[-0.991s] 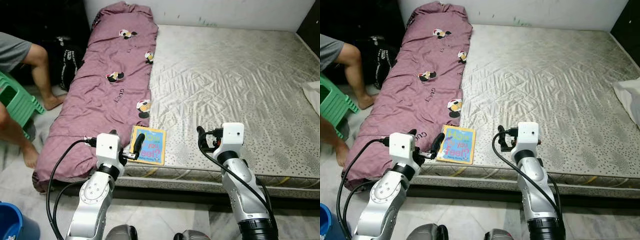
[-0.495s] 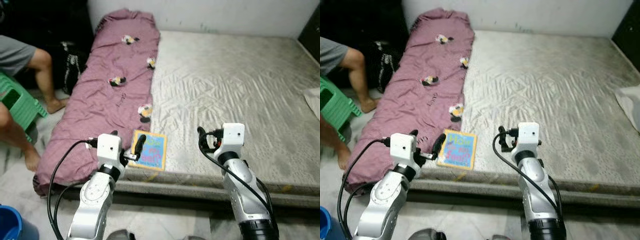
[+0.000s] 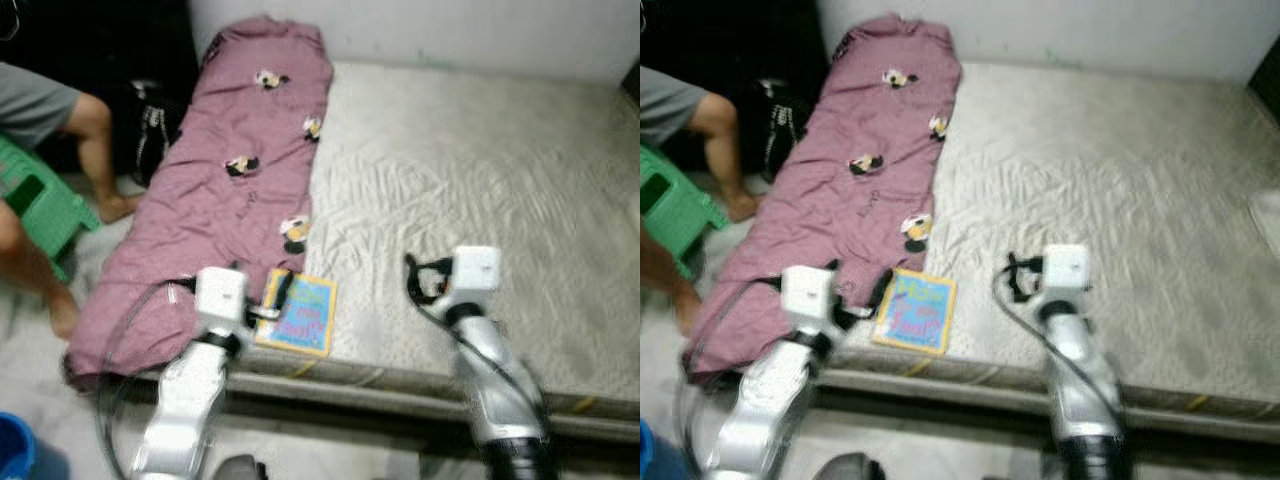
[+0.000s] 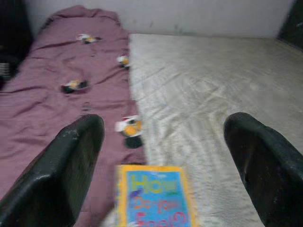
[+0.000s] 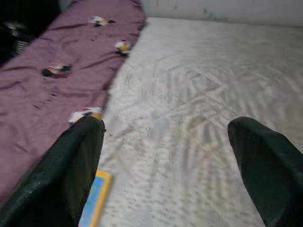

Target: Clean up the room

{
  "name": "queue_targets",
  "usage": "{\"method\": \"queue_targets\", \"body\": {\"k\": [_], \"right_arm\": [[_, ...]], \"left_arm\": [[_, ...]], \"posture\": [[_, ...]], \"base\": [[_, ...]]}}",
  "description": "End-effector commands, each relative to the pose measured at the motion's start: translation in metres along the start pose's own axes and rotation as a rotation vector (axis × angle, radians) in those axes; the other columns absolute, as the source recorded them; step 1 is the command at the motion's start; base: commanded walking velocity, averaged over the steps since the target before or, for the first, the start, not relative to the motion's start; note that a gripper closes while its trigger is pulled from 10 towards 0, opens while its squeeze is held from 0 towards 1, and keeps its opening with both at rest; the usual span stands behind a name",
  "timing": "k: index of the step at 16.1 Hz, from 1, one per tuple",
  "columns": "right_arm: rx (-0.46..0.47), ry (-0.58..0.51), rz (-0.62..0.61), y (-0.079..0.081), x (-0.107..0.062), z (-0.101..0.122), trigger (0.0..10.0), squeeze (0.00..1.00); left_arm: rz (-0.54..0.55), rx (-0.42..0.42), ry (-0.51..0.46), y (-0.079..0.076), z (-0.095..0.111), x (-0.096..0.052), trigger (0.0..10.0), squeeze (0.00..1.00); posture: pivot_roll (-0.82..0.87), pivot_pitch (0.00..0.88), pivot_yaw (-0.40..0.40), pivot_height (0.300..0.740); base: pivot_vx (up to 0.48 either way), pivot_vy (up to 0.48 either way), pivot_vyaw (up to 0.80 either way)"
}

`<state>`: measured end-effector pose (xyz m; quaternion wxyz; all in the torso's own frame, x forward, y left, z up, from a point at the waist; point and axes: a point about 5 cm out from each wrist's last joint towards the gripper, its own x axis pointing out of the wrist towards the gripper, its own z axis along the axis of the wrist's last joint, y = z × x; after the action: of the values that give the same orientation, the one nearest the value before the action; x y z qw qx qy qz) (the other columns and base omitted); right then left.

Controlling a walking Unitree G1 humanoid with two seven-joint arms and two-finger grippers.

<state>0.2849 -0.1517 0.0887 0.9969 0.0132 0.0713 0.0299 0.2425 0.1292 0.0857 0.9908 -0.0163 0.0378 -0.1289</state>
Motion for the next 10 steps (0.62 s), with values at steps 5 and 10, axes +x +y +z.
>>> {"method": "queue_targets", "body": {"k": [5, 10], "right_arm": [[-0.014, 0.015, -0.031, -0.01, -0.0025, -0.0017, 10.0, 0.0], [-0.01, 0.032, -0.037, -0.0106, -0.0027, -0.0044, 10.0, 0.0]], "left_arm": [[-0.015, -0.007, -0.016, -0.0053, 0.0043, 0.0032, 10.0, 0.0], [0.037, -0.008, 0.017, -0.0021, 0.0006, 0.0049, 10.0, 0.0]], "posture": [[-0.02, 0.039, -0.008, 0.74], [-0.01, 0.04, -0.009, 0.74]], "base": [[0.278, 0.0, 0.0], [0.0, 0.096, -0.3]]}}
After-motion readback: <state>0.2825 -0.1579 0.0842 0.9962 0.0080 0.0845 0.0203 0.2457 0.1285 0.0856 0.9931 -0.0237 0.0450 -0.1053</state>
